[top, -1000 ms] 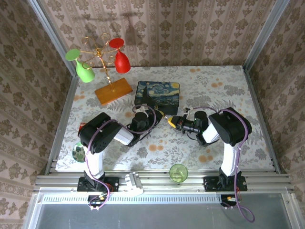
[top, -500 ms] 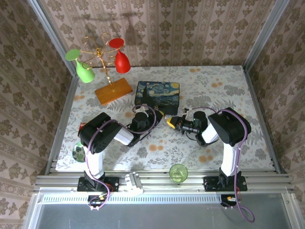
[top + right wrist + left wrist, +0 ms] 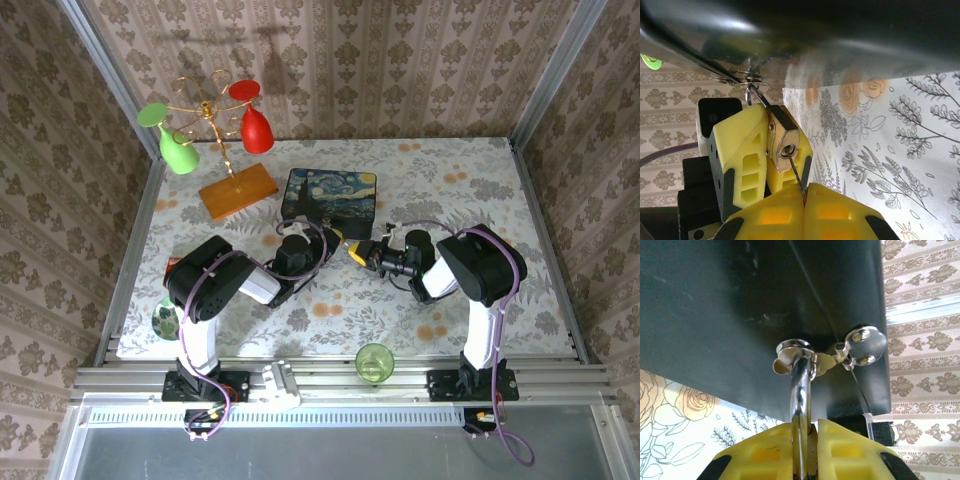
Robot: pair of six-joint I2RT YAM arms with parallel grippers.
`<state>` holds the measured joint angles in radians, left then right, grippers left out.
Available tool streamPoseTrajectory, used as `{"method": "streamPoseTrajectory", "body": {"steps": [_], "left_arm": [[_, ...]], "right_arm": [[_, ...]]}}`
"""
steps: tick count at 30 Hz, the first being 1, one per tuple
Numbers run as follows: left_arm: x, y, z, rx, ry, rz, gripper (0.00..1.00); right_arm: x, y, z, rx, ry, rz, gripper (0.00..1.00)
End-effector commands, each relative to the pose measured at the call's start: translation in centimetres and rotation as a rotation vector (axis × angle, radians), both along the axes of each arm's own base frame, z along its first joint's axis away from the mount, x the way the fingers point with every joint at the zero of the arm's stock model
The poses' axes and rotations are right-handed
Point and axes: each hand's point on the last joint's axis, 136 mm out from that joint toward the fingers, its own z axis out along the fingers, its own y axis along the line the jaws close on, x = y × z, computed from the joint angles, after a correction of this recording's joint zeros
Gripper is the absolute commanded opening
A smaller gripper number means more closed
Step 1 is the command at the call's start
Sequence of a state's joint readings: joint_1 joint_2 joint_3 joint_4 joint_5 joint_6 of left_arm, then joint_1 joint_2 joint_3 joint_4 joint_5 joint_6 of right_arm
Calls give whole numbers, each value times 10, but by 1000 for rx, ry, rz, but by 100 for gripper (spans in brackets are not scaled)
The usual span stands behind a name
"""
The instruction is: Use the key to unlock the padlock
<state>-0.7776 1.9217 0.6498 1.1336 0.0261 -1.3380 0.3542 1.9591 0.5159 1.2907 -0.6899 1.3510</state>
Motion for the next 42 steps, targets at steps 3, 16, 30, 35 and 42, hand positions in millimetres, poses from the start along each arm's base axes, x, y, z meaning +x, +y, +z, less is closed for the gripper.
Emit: {"method": "streamPoseTrajectory", "body": {"steps": [3, 16, 30, 35, 42], "left_arm": [[-8, -25, 38, -124, -69, -85, 0], [-8, -37, 62, -137, -107, -107, 0], [-12, -40, 47, -149, -77, -135, 0], [-15, -41, 44, -140, -73, -145, 0], [-20, -48, 48, -122, -86, -200, 0]], "right_arm": [[15, 4, 23, 45, -63, 5, 0], [23, 9, 16, 72, -7, 6, 0], [23, -15, -1, 69, 39, 33, 0], [25, -16, 6, 73, 21, 41, 0], [34, -24, 6, 92, 53, 88, 0]]}}
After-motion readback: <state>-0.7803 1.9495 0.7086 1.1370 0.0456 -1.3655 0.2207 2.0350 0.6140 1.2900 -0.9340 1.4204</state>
